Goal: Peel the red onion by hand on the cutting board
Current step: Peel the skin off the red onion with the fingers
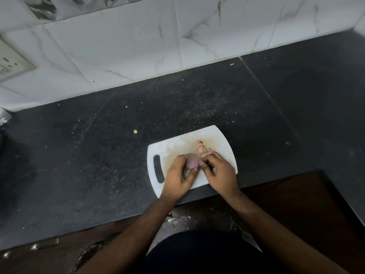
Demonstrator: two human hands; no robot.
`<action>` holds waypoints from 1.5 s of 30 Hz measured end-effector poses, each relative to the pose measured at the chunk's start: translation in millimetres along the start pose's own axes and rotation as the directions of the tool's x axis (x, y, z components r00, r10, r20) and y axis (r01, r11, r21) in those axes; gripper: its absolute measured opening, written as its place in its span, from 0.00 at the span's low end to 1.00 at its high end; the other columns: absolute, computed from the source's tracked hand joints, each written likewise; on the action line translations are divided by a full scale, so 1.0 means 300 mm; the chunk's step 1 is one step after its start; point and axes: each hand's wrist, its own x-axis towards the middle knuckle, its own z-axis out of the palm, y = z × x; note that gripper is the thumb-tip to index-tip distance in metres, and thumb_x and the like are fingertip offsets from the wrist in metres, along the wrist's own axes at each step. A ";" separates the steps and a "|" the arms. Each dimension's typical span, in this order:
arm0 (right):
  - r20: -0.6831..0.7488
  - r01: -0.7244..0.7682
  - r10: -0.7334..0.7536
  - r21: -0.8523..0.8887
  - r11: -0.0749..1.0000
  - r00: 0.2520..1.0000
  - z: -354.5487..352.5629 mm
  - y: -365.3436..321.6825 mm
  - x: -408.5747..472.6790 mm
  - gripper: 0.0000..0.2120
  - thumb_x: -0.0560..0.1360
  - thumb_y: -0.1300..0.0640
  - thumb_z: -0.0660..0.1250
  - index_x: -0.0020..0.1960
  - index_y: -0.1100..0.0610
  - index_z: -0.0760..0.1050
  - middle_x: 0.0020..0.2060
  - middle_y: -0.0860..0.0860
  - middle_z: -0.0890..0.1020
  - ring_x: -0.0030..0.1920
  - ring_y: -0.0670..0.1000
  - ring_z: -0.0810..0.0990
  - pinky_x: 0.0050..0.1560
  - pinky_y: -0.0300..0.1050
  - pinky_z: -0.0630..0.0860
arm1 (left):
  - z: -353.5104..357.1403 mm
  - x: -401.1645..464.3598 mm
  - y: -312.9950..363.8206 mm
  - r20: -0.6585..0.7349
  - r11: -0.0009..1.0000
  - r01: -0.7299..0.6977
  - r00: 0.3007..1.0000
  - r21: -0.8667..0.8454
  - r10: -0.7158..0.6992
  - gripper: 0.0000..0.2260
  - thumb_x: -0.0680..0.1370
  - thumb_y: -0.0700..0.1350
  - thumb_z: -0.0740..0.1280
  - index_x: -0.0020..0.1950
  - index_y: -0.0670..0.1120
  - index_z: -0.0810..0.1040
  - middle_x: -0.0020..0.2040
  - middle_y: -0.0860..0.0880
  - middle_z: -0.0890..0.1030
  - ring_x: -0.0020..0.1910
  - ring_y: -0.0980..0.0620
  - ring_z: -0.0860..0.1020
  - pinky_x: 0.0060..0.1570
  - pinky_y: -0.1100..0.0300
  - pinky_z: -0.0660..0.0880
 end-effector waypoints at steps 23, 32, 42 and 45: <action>0.060 -0.109 0.096 0.284 0.953 0.994 -0.025 0.020 0.016 0.02 0.75 0.59 0.77 0.45 0.56 0.85 0.37 0.42 0.85 0.39 0.44 0.83 0.42 0.39 0.78 | 0.005 0.014 -0.021 0.100 0.990 -0.128 0.988 0.066 0.121 0.17 0.80 0.43 0.72 0.69 0.47 0.78 0.64 0.50 0.78 0.65 0.52 0.76 0.66 0.54 0.74; 0.059 -0.143 0.132 0.265 0.954 0.989 -0.028 0.030 0.012 0.03 0.72 0.64 0.77 0.45 0.59 0.85 0.36 0.44 0.85 0.38 0.45 0.83 0.44 0.47 0.82 | 0.016 0.009 -0.024 0.144 0.986 -0.130 0.983 0.104 0.115 0.18 0.80 0.44 0.72 0.70 0.49 0.78 0.66 0.50 0.77 0.67 0.50 0.74 0.67 0.51 0.73; 0.031 -0.035 0.031 0.137 0.990 0.999 -0.026 0.016 0.000 0.11 0.78 0.44 0.69 0.52 0.51 0.81 0.45 0.42 0.86 0.45 0.43 0.84 0.45 0.49 0.82 | 0.010 0.005 -0.003 0.077 0.997 -0.022 0.997 0.068 0.017 0.19 0.80 0.46 0.72 0.69 0.47 0.72 0.61 0.51 0.79 0.60 0.53 0.78 0.59 0.51 0.77; 0.041 -0.046 0.039 0.182 0.982 0.998 -0.029 0.020 0.007 0.12 0.78 0.43 0.69 0.50 0.51 0.82 0.44 0.43 0.85 0.43 0.43 0.83 0.44 0.51 0.81 | 0.014 0.006 -0.001 0.067 0.994 -0.040 0.997 0.100 0.033 0.16 0.81 0.44 0.71 0.66 0.46 0.73 0.60 0.50 0.78 0.58 0.51 0.78 0.58 0.48 0.76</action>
